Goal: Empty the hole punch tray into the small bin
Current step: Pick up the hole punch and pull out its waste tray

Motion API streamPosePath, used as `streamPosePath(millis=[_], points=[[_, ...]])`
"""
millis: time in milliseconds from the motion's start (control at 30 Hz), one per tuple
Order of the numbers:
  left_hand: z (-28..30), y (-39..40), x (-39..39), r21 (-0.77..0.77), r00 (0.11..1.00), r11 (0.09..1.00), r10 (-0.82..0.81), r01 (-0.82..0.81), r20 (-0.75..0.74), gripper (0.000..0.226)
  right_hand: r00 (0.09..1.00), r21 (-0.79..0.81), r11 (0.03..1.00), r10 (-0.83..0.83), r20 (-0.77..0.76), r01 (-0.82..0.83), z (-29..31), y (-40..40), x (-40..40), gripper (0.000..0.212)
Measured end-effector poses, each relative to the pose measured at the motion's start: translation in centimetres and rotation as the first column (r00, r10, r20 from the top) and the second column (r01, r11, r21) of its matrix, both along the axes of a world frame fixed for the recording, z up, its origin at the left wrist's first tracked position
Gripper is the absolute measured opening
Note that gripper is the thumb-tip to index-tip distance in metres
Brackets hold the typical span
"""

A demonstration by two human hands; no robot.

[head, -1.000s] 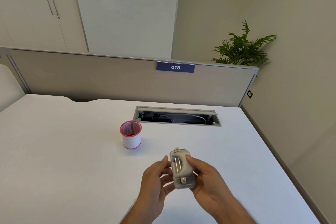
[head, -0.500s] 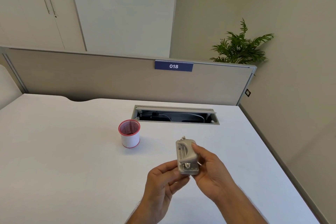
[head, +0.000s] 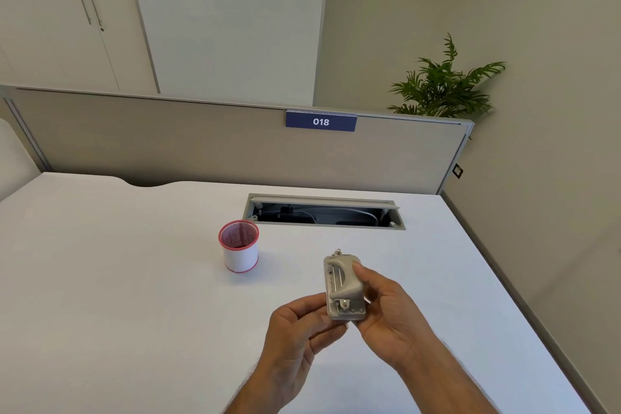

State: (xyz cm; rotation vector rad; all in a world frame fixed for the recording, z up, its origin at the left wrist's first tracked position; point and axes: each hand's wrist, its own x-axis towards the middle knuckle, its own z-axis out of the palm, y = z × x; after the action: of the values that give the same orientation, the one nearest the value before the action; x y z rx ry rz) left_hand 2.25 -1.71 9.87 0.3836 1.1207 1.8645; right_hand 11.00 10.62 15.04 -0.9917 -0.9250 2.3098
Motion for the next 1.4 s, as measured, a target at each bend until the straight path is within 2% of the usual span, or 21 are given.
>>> streamPosePath(millis=[433, 567, 633, 700, 733, 800, 867, 967, 1033, 1167, 1400], points=[[0.0, -0.2, -0.3, 0.007, 1.000, 1.000, -0.009, 0.009, -0.029, 0.034, 1.000, -0.051, 0.999, -0.001, 0.003, 0.001, 0.1, 0.1, 0.0, 0.032], [0.3, -0.4, -1.0, -0.013, 0.991, 1.000, -0.018, 0.016, -0.136, 0.037, 1.000, -0.060, 0.998, 0.006, -0.009, -0.007, 0.1, 0.0, 0.0, 0.033], [0.1, -0.4, -1.5, -0.037, 0.968, 0.997, 0.057, -0.067, -0.245, 0.037, 1.000, -0.063, 0.998, 0.012, -0.023, -0.013, 0.2, 0.0, 0.0, 0.040], [0.1, -0.5, -2.2, -0.028, 0.887, 0.989, 0.119, -0.147, -0.446, 0.043, 0.999, -0.063, 0.998, 0.019, -0.034, -0.021, 0.3, -0.1, 0.0, 0.046], [0.2, -0.4, -2.7, -0.025, 0.810, 0.991, 0.092, -0.130, -0.579, 0.055, 0.999, -0.063, 0.998, 0.024, -0.038, -0.027, 0.3, -0.2, 0.0, 0.048], [0.7, -0.2, -3.6, -0.083, 0.598, 0.996, -0.043, -0.039, -0.800, 0.088, 0.998, -0.059, 0.997, 0.036, -0.041, -0.039, 0.2, -0.3, 0.0, 0.044], [1.2, 0.4, -4.4, -0.149, 0.436, 0.989, -0.123, -0.025, -0.891, 0.110, 0.998, -0.043, 0.998, 0.053, -0.027, -0.054, -0.1, -0.4, 0.0, 0.033], [1.7, 1.3, -4.7, -0.182, 0.323, 0.983, -0.166, -0.019, -0.932, 0.117, 0.997, -0.046, 0.995, 0.083, 0.001, -0.083, -0.3, -0.8, -0.1, 0.025], [1.7, 1.6, -4.8, -0.178, 0.289, 0.984, -0.162, -0.029, -0.944, 0.109, 0.996, -0.060, 0.994, 0.087, 0.006, -0.086, -0.3, -1.2, -0.2, 0.030], [1.9, 1.9, -4.7, -0.125, 0.280, 0.991, -0.105, -0.056, -0.954, 0.094, 0.996, -0.067, 0.994, 0.084, 0.005, -0.083, -0.3, -1.5, -0.2, 0.035], [2.4, 1.9, -3.8, -0.097, 0.286, 0.994, -0.077, -0.058, -0.955, 0.089, 0.991, -0.190, 0.973, 0.125, -0.039, -0.130, -0.5, -1.1, -0.1, 0.052]])
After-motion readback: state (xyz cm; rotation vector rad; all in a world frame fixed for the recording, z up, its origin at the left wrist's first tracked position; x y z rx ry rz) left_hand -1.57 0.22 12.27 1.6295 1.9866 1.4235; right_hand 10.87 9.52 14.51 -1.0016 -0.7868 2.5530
